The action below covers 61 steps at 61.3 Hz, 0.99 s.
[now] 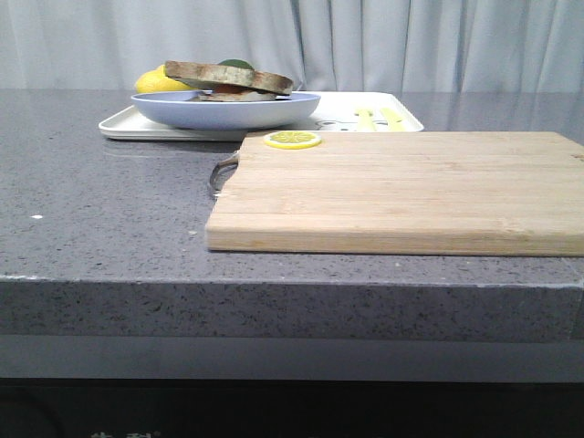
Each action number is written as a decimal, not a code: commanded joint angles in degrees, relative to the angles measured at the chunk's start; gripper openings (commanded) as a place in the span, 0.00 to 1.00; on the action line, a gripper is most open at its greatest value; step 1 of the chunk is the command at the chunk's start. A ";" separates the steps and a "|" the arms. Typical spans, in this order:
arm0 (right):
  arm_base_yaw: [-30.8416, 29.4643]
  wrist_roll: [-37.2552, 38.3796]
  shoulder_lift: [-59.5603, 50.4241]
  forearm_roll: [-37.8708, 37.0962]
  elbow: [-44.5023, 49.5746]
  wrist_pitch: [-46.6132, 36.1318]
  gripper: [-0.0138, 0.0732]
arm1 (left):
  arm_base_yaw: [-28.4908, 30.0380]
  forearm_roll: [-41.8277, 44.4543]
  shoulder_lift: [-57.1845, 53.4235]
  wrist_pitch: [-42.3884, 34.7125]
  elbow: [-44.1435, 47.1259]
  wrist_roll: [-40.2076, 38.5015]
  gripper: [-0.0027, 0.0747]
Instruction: Place bread and move sandwich to tray
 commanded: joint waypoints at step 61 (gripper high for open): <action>-1.53 0.42 -1.05 -1.04 -0.20 -5.51 0.08 | 0.16 -0.42 -1.20 -4.61 0.08 -0.13 0.01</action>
